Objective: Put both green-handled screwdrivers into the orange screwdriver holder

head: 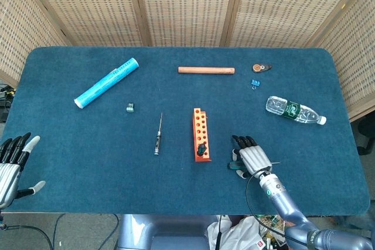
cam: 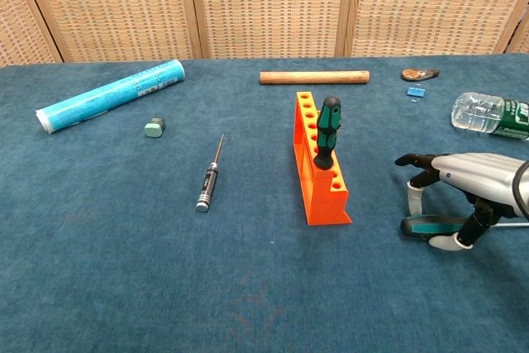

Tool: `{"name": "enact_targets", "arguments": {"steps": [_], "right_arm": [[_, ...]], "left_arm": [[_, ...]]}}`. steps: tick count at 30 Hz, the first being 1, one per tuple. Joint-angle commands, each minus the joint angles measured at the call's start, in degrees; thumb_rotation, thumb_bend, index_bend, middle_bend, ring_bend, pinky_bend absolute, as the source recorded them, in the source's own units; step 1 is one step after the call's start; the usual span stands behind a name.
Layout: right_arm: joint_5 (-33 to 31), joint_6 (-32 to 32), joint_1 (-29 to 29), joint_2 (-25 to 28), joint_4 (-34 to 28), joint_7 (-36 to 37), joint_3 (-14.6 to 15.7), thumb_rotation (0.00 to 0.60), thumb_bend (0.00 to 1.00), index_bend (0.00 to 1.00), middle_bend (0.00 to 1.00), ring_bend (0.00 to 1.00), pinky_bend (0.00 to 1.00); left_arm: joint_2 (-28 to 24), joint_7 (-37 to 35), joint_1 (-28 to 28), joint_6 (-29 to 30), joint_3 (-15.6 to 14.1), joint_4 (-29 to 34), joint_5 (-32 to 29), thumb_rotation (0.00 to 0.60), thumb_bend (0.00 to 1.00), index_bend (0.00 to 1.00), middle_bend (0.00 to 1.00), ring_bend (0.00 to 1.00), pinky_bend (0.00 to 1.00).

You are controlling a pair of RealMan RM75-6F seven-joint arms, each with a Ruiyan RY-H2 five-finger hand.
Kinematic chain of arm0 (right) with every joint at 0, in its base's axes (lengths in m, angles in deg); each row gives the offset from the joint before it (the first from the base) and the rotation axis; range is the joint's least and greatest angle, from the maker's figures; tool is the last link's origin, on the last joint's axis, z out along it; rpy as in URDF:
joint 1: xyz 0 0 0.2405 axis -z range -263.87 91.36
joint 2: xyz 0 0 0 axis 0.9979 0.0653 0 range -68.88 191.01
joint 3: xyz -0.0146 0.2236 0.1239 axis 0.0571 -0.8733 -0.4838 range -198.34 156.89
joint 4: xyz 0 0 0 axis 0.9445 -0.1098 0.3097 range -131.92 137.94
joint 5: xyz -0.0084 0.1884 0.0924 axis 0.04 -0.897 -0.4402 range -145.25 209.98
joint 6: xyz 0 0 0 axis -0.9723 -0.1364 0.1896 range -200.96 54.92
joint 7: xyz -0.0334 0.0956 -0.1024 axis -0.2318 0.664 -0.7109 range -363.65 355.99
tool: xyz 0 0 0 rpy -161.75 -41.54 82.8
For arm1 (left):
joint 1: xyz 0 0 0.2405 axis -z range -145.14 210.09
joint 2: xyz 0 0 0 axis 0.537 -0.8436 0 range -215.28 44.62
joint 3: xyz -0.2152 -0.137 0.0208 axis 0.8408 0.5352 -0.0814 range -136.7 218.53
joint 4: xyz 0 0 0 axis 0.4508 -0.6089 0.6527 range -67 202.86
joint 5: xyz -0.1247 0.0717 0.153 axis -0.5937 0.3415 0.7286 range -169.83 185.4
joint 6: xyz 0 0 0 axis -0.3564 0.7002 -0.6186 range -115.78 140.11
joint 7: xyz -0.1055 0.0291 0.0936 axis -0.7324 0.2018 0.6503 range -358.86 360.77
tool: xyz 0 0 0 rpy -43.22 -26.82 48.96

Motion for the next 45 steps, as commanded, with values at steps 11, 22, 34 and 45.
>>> {"name": "enact_targets", "arguments": {"steps": [11,22,34,45], "right_arm": [[6.7,-5.61,1.9,4.57,-6.86,11.27,-2.33,0.6,0.34,0.65,0.02,0.0,0.0],[8.13,-10.62,3.41,12.88,-17.55,26.55,-8.73,0.6,0.35,0.66,0.11,0.0,0.0],[2.19,-8.77,0.26,16.48,-23.84,28.93,-15.69,0.6,0.35,0.67,0.16,0.0,0.03],[-9.42,-5.48,-5.25,19.03,-29.98,23.16,-21.39,0.6,0.39,0.67,0.16,0.0,0.03]], "left_arm": [[-0.09,-0.23,0.1,-0.19,0.01,0.04,-0.1,0.6,0.0,0.0,0.0,0.0,0.0],[-0.52,-1.15,0.26,-0.46,-0.18,0.1,0.25,0.6,0.0,0.0,0.0,0.0,0.0],[-1.06,-2.35,1.01,-2.01,0.31,0.13,-1.34,0.6,0.0,0.0,0.0,0.0,0.0],[-1.21,-2.26,1.5,-2.84,0.85,0.41,-2.76,0.6,0.0,0.0,0.0,0.0,0.0]]}}
